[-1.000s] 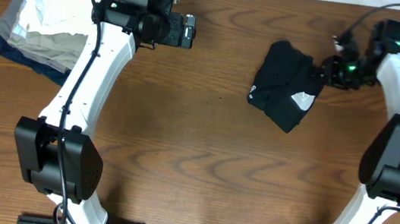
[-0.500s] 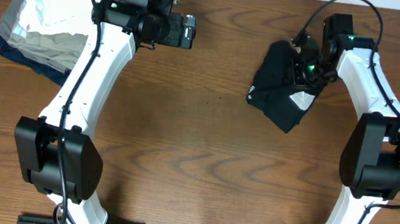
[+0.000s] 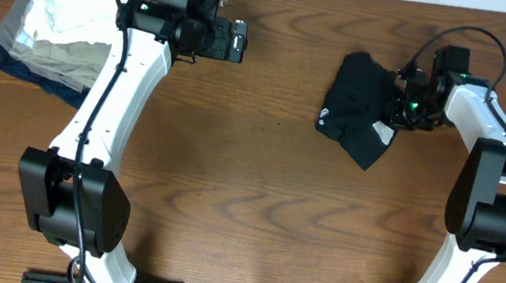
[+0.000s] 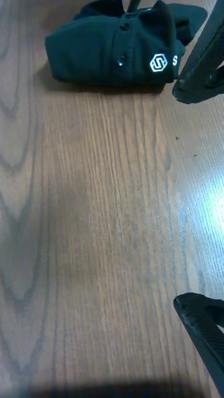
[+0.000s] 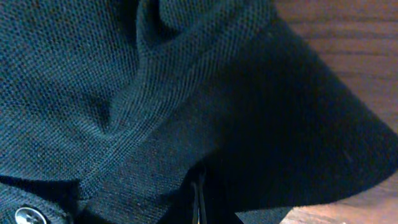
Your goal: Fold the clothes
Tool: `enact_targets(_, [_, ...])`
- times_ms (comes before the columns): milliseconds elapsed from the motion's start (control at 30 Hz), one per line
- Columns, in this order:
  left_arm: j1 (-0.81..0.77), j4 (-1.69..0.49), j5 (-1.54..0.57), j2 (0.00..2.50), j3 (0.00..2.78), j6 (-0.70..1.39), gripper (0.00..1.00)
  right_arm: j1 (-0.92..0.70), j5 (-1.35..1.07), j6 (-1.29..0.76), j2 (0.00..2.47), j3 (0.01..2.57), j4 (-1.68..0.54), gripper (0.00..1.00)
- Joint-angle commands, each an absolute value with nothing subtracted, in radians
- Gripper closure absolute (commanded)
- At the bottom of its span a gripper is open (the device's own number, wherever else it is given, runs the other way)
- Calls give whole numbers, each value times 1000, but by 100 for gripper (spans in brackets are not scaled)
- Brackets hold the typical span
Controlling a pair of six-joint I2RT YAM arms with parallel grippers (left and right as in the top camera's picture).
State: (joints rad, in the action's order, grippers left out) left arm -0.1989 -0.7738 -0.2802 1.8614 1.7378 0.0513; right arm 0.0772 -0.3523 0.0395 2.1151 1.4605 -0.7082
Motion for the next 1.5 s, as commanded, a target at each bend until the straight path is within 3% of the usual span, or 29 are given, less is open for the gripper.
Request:
enact_targets(0, [-220,-777,-268,1876,1720,36,2,76,-341,22,2128,1418,-684,99])
enact_targets(133, [-272,-775,-268,1876,1720,-4,2,85,-367,23,2122,1454,-704,98])
enact_targets(200, [-303,-773,-268,1876,1720,-28,2,99,-392,23,2114,1502,-749,91])
enact_targets(400, [-426,-772,-277,1876,1720,-97,2,160,-461,23,2053,1737,-934,32])
enact_targets(467, [-465,-768,-280,1879,1720,-98,2,180,-460,24,2040,1810,-987,25])
enact_targets(800, [-652,-615,-279,2034,1720,-69,2,262,-459,39,2022,1902,-1066,23])
enact_targets(1167, [-702,-349,-266,2241,1720,39,2,288,-449,51,2022,1902,-1070,22])
enact_targets(1467, [-630,-398,150,2301,1720,39,2,288,-427,61,2022,1902,-1082,21])
